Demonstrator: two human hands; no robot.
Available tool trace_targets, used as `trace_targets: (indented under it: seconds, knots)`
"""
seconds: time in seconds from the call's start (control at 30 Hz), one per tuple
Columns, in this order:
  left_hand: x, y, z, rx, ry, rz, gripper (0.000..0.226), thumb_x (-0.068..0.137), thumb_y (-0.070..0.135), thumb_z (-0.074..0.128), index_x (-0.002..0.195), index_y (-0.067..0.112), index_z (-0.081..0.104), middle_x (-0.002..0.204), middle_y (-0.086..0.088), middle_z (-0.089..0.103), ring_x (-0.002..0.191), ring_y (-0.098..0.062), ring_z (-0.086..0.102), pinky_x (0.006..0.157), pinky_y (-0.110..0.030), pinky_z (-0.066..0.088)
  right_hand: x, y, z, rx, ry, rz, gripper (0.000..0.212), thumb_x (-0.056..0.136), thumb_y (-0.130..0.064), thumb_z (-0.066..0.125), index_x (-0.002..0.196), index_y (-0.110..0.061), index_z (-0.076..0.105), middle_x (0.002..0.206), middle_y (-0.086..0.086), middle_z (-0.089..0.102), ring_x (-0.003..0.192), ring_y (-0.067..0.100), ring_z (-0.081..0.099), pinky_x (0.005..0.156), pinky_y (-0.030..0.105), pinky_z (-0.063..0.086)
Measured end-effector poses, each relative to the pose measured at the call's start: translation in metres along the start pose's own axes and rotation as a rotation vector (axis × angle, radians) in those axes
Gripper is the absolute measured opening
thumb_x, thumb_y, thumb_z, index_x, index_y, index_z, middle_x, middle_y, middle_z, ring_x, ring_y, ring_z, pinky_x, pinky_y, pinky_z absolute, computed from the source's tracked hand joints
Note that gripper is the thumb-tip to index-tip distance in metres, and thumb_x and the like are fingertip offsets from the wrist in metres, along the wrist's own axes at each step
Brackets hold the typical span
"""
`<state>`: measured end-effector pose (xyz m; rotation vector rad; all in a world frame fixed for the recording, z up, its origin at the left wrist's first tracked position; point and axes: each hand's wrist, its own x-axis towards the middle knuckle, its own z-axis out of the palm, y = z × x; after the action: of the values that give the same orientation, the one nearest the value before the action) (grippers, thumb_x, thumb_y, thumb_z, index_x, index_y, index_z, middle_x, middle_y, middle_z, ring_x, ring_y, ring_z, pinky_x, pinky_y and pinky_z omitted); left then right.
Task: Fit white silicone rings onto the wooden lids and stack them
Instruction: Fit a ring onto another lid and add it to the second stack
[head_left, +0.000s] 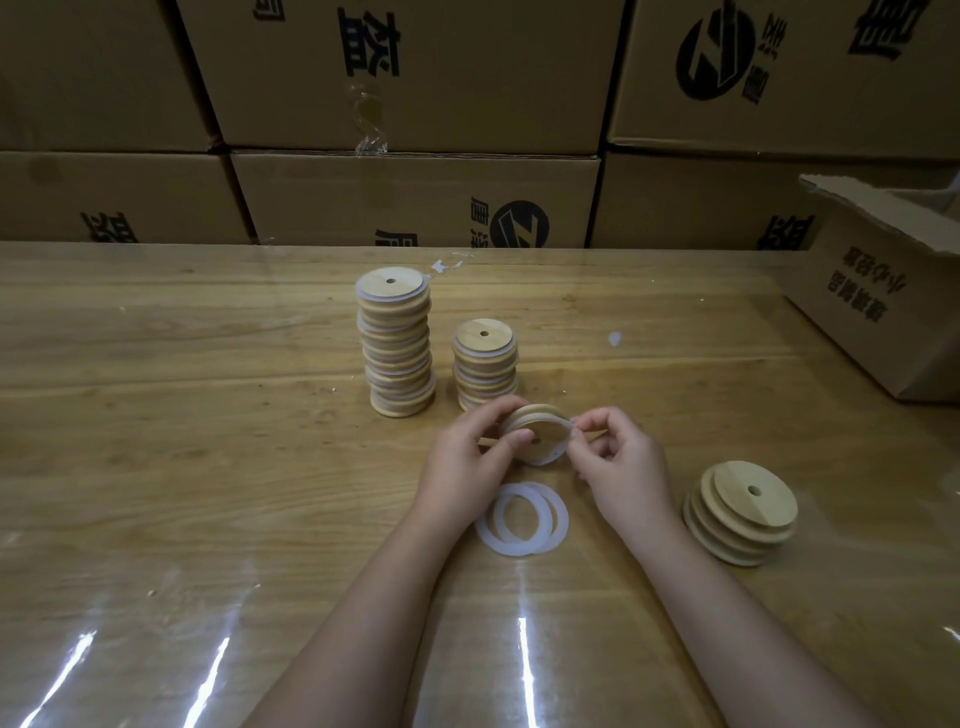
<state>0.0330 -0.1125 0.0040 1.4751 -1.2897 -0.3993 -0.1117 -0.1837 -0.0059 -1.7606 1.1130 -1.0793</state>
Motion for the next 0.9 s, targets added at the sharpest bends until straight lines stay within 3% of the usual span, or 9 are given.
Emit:
trace_targets:
  seconds: [0.17,0.27,0.4,0.53,0.67,0.8,0.9]
  knots:
    - [0.0013,-0.0013,0.0009,-0.021,-0.006,-0.029,0.027,0.083,0.013,0.068,0.103,0.03,0.063,0.097,0.015,0.065,0.084,-0.004,0.059,0.076,-0.013,0.045,0.0012,0.0004,0.0,-0.031,-0.059,0.013,0.019,0.082,-0.012,0.062,0.073,-0.027,0.054,0.061,0.005,0.056,0.059,0.024,0.055,0.059,0.031,0.047]
    - [0.002,-0.0003,-0.0005,-0.051,0.003,-0.044,0.028,0.085,0.01,0.066,0.097,0.034,0.059,0.091,0.018,0.064,0.078,0.005,0.057,0.073,-0.009,0.043,0.002,-0.0005,-0.0004,-0.024,-0.087,0.019,0.017,0.083,-0.015,0.063,0.073,-0.026,0.056,0.068,0.0,0.059,0.063,0.02,0.056,0.064,0.037,0.05]
    - [0.002,0.0018,-0.0017,-0.106,-0.003,-0.069,0.031,0.085,0.007,0.065,0.09,0.036,0.056,0.083,0.017,0.063,0.072,0.009,0.056,0.07,-0.01,0.043,0.002,0.0003,0.001,-0.069,-0.112,0.002,0.016,0.082,-0.019,0.066,0.074,-0.028,0.057,0.067,-0.009,0.056,0.059,0.008,0.052,0.057,0.025,0.043]
    - [0.0018,0.0027,-0.0009,-0.14,-0.015,-0.076,0.029,0.085,0.005,0.064,0.089,0.033,0.056,0.084,0.015,0.062,0.074,0.005,0.057,0.07,-0.013,0.044,0.0018,-0.0003,0.001,-0.071,-0.083,-0.003,0.019,0.082,-0.017,0.067,0.073,-0.03,0.056,0.067,-0.009,0.057,0.059,0.01,0.055,0.055,0.02,0.041]
    - [0.0019,0.0012,0.0001,-0.137,-0.017,-0.063,0.028,0.087,0.006,0.063,0.093,0.032,0.056,0.087,0.015,0.061,0.076,-0.002,0.057,0.073,-0.025,0.049,0.001,-0.0013,0.0017,-0.038,-0.041,-0.01,0.023,0.081,-0.013,0.067,0.071,-0.03,0.056,0.067,-0.005,0.059,0.061,0.015,0.057,0.055,0.022,0.044]
    - [0.0021,-0.0006,0.0011,-0.178,0.007,-0.079,0.027,0.088,0.006,0.062,0.097,0.031,0.057,0.09,0.011,0.063,0.084,-0.011,0.059,0.083,-0.049,0.052,0.0016,-0.0004,0.0026,-0.013,-0.037,-0.005,0.024,0.081,-0.011,0.067,0.07,-0.029,0.056,0.064,-0.002,0.057,0.059,0.017,0.055,0.056,0.025,0.044]
    - [0.0027,-0.0008,0.0013,-0.21,0.02,-0.109,0.031,0.087,0.006,0.062,0.096,0.035,0.058,0.092,0.013,0.064,0.087,-0.012,0.06,0.085,-0.054,0.05,0.0021,0.0007,0.0026,0.01,-0.034,0.013,0.022,0.081,-0.011,0.066,0.07,-0.028,0.057,0.061,0.001,0.058,0.058,0.018,0.055,0.057,0.028,0.045]
